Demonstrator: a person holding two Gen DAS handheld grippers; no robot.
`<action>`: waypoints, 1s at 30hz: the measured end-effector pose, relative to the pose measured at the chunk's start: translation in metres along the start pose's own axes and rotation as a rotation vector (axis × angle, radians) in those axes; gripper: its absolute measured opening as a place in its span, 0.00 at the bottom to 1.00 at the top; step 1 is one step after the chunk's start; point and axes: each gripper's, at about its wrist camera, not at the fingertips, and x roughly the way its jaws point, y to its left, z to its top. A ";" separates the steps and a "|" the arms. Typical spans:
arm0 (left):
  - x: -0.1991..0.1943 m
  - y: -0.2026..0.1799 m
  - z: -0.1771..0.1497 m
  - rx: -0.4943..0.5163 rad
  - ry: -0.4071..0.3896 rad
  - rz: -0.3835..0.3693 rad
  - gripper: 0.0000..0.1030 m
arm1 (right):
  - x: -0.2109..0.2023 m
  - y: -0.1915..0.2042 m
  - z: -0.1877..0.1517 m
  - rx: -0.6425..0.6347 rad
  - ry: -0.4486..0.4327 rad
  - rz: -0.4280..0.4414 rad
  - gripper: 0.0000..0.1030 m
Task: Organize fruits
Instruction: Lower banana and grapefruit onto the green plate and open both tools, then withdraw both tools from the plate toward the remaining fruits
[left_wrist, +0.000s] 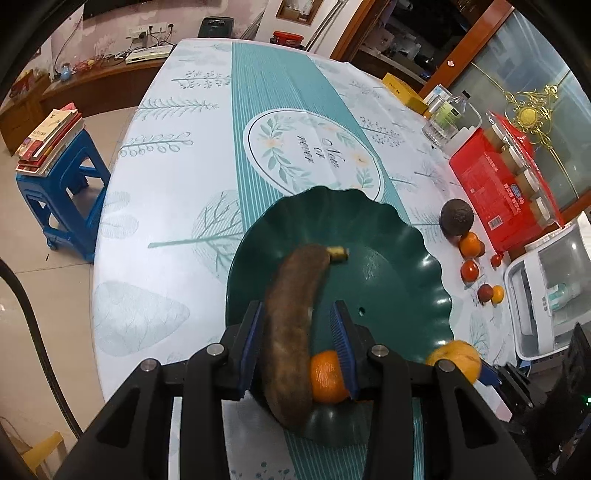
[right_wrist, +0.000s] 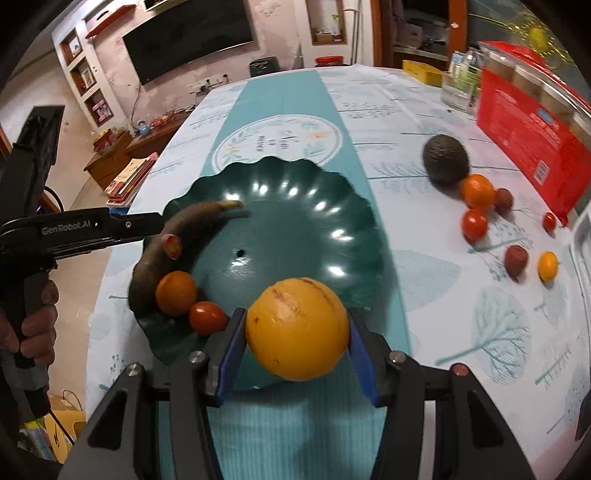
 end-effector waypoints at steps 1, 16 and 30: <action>-0.002 0.000 -0.002 -0.001 0.003 0.004 0.36 | 0.002 0.003 0.001 -0.007 0.004 0.002 0.52; -0.040 -0.021 -0.053 0.048 0.036 0.038 0.62 | -0.030 0.004 -0.014 0.004 -0.055 -0.038 0.56; -0.042 -0.090 -0.108 0.020 0.077 0.060 0.67 | -0.062 -0.067 -0.047 0.066 -0.049 -0.011 0.56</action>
